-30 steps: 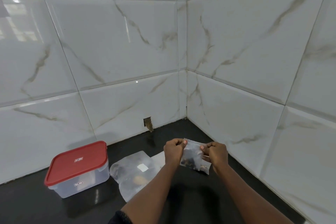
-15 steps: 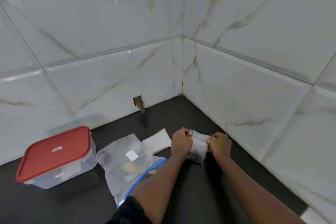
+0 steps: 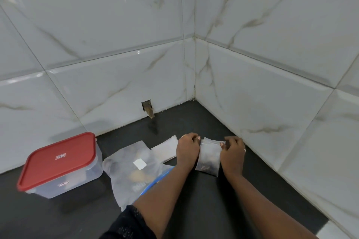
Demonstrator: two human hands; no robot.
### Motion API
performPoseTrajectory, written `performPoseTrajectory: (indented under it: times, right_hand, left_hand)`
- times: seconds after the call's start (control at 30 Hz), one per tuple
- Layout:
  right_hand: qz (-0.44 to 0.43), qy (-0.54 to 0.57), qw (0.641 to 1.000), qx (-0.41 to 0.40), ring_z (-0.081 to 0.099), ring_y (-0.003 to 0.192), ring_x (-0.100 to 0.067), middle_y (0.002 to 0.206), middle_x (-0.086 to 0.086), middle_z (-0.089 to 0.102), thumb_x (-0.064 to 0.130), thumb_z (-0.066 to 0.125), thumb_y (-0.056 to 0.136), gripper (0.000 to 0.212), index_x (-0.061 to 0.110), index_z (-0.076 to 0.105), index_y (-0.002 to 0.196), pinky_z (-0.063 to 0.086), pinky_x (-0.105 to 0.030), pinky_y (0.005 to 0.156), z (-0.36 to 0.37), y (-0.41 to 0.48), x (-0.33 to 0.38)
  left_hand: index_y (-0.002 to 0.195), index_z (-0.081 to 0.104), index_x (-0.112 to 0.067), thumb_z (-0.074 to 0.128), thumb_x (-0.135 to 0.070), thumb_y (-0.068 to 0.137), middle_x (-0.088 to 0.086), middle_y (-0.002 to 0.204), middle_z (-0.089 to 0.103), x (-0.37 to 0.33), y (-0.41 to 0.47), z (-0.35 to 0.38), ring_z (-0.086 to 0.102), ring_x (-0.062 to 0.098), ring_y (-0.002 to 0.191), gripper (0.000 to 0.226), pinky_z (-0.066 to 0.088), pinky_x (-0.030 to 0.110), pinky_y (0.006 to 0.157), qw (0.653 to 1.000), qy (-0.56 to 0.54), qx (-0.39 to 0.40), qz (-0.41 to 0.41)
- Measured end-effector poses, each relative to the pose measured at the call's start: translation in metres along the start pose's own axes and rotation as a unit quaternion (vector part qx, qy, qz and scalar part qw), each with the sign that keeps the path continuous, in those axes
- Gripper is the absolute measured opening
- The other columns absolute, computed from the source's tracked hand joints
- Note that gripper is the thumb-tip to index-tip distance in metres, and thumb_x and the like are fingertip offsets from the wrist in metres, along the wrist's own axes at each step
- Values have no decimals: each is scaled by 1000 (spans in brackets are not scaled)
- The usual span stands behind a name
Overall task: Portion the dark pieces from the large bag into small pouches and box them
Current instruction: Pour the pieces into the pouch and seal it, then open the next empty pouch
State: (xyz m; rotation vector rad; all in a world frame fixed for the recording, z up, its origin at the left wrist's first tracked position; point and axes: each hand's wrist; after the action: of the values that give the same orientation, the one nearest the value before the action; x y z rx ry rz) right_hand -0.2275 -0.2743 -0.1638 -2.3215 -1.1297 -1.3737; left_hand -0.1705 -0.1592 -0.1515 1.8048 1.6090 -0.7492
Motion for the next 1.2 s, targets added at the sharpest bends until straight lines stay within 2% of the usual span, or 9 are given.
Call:
performPoseTrajectory:
  times: [0.13, 0.2, 0.3, 0.47, 0.73, 0.87, 0.97, 1.07, 1.2]
  right_hand:
    - [-162, -36, 986, -3, 58, 94, -33, 99, -16, 61, -10, 63, 78, 15, -3, 70, 89, 43, -27, 71, 17, -9, 22]
    - [-202, -64, 975, 73, 62, 89, -32, 99, -16, 61, -7, 60, 82, 15, -1, 70, 91, 50, -31, 71, 32, -13, 32]
    - [-221, -136, 942, 215, 57, 105, -25, 122, -9, 52, 15, 47, 96, 24, 7, 61, 114, 48, -33, 87, 58, -25, 47]
    - [-135, -224, 930, 257, 50, 119, -24, 127, -8, 49, 35, 54, 93, 40, 11, 50, 125, 45, -32, 92, 87, -40, 67]
    - [-24, -214, 953, 213, 60, 107, -27, 115, -11, 62, 16, 50, 95, 16, 11, 56, 109, 49, -32, 82, 95, -31, 72]
    - [27, -147, 967, 206, 60, 104, -28, 109, -11, 63, 12, 48, 95, 17, 7, 59, 107, 44, -29, 76, 84, -24, 81]
    - [23, -23, 980, 198, 59, 81, -21, 83, -6, 61, 10, 54, 90, 5, 9, 58, 87, 43, -25, 64, 69, -26, 93]
    - [-31, 64, 973, 219, 47, 62, -5, 72, 3, 53, 10, 58, 89, 9, 12, 55, 81, 34, -11, 53, 54, -41, 101]
    - [-57, 163, 960, 221, 50, 62, -6, 68, 3, 57, 14, 64, 87, 13, 9, 59, 77, 40, -11, 55, 40, -66, 107]
  left_hand:
    - [113, 65, -18, 50, -14, 91, 2, 113, 66, 7, 13, -26, 60, 20, 101, 27, 49, 32, 87, 1000, 15, -22, -7]
    - [119, 61, -20, 48, -10, 90, 2, 116, 63, 14, 20, -39, 59, 20, 104, 33, 49, 31, 87, 998, 58, -23, -9]
    - [126, 55, -20, 46, -5, 89, 3, 121, 59, 29, 28, -60, 57, 21, 107, 41, 48, 33, 85, 989, 146, -11, -3]
    - [120, 57, -16, 44, -5, 88, 7, 116, 60, 52, 33, -83, 56, 26, 108, 36, 44, 34, 88, 963, 268, 18, -24]
    - [121, 60, -18, 49, -17, 91, 7, 119, 62, 71, 31, -90, 57, 24, 109, 32, 47, 34, 92, 971, 237, 26, -26]
    - [119, 62, -15, 53, -19, 92, 6, 118, 63, 64, 26, -93, 59, 20, 106, 29, 48, 30, 91, 990, 136, -7, -33]
    - [109, 64, -11, 50, -22, 95, 4, 106, 66, 48, 13, -98, 58, 12, 90, 23, 43, 20, 77, 998, 53, -32, -20]
    - [95, 64, -7, 40, -34, 99, 7, 91, 67, 35, -5, -107, 58, 11, 77, 36, 41, 19, 64, 1000, 11, 15, -8]
    - [90, 63, -7, 36, -39, 99, 11, 90, 67, 27, -24, -120, 62, 22, 83, 42, 47, 32, 75, 999, -4, 45, -11]
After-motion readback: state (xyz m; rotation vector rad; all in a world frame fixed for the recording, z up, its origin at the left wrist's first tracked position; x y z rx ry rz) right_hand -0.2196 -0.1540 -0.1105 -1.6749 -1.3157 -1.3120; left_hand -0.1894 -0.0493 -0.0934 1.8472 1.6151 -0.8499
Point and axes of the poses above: each hand's wrist, its own y-axis towards the middle knuckle, its own z-axis out of the palm, x = y × z
